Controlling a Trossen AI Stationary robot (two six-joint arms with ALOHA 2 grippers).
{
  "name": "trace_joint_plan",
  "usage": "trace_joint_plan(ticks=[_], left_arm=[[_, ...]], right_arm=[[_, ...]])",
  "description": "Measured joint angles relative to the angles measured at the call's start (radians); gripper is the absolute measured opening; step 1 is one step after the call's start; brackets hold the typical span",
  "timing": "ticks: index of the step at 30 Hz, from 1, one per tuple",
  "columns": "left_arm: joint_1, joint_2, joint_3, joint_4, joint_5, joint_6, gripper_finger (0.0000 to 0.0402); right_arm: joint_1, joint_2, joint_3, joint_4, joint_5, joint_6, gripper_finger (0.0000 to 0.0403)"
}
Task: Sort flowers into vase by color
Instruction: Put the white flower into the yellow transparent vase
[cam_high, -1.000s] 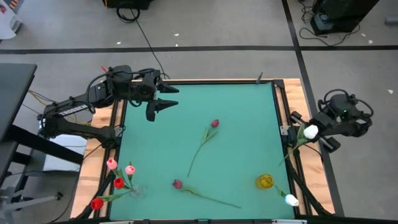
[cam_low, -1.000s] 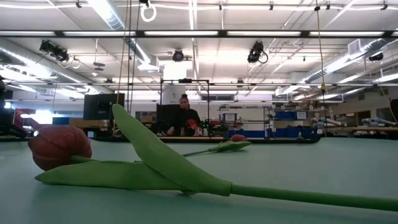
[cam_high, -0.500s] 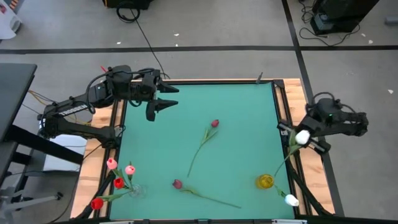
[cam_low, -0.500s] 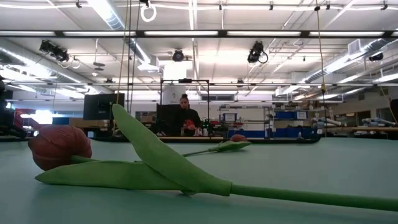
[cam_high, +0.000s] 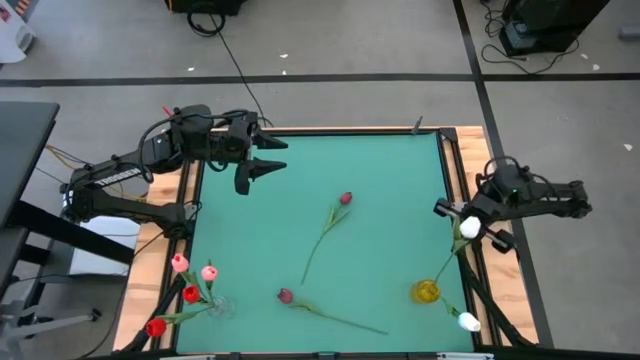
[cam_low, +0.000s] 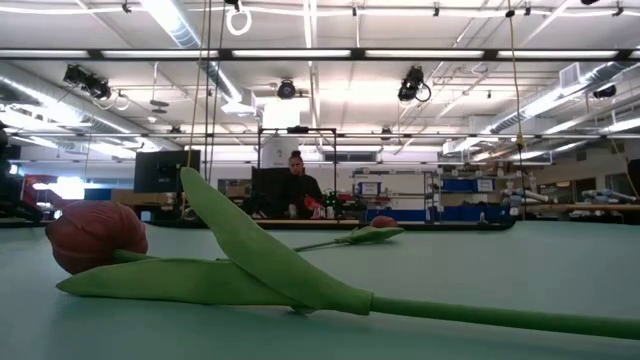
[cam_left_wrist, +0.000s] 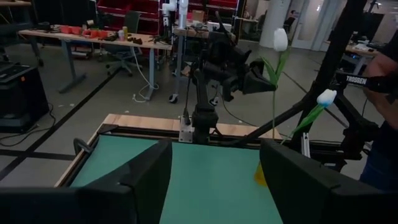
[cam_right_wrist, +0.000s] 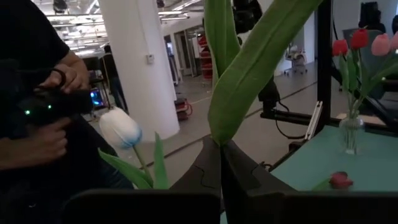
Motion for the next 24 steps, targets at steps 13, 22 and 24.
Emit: trace_joint_plan(ticks=[13, 22, 24], left_arm=[[0.000, 0.000, 0.000, 0.000, 0.000, 0.000, 0.0247], [0.000, 0.000, 0.000, 0.000, 0.000, 0.000, 0.0247], [0.000, 0.000, 0.000, 0.000, 0.000, 0.001, 0.0247]], right_arm=[[0.001, 0.000, -0.130, -0.005, -0.100, -0.202, 0.0069], [0.032, 0.000, -0.131, -0.003, -0.075, -0.006, 0.0135], [0.033, 0.000, -0.131, -0.004, -0.052, 0.095, 0.0144]])
